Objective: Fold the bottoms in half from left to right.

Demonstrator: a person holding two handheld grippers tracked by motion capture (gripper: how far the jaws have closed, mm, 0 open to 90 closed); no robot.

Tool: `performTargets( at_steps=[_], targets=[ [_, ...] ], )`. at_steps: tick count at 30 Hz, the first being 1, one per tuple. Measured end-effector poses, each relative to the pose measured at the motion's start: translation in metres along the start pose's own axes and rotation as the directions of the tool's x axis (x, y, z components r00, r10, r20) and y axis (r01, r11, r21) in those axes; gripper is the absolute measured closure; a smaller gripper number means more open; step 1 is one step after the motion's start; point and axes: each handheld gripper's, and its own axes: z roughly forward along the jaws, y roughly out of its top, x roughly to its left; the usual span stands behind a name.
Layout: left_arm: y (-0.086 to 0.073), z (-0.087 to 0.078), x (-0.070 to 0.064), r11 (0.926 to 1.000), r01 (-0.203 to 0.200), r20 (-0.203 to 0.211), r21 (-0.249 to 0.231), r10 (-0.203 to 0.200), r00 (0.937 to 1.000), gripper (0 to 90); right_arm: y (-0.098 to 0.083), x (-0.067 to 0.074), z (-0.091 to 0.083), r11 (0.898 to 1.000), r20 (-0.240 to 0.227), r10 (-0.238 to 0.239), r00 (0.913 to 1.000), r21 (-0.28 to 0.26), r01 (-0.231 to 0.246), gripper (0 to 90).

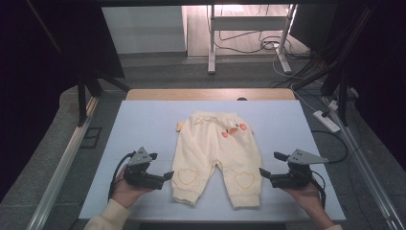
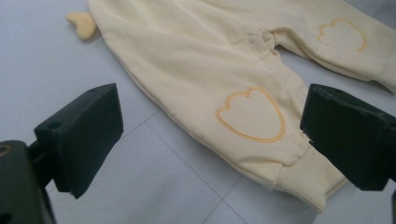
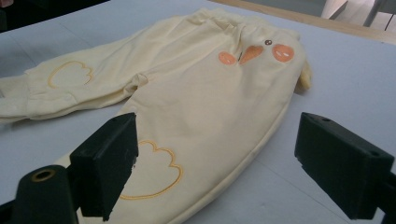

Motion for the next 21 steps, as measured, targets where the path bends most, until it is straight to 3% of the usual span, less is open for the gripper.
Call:
performTargets(
  at_steps=[21],
  targets=[
    [0.0, -0.0001, 0.0008, 1.0, 0.006, -0.012, 0.0, -0.006, 0.9999, 6.6, -0.0009, 0.0012, 0.0013, 1.0, 0.006, -0.007, 1.0, 0.012, 0.007, 14.7]
  ],
)
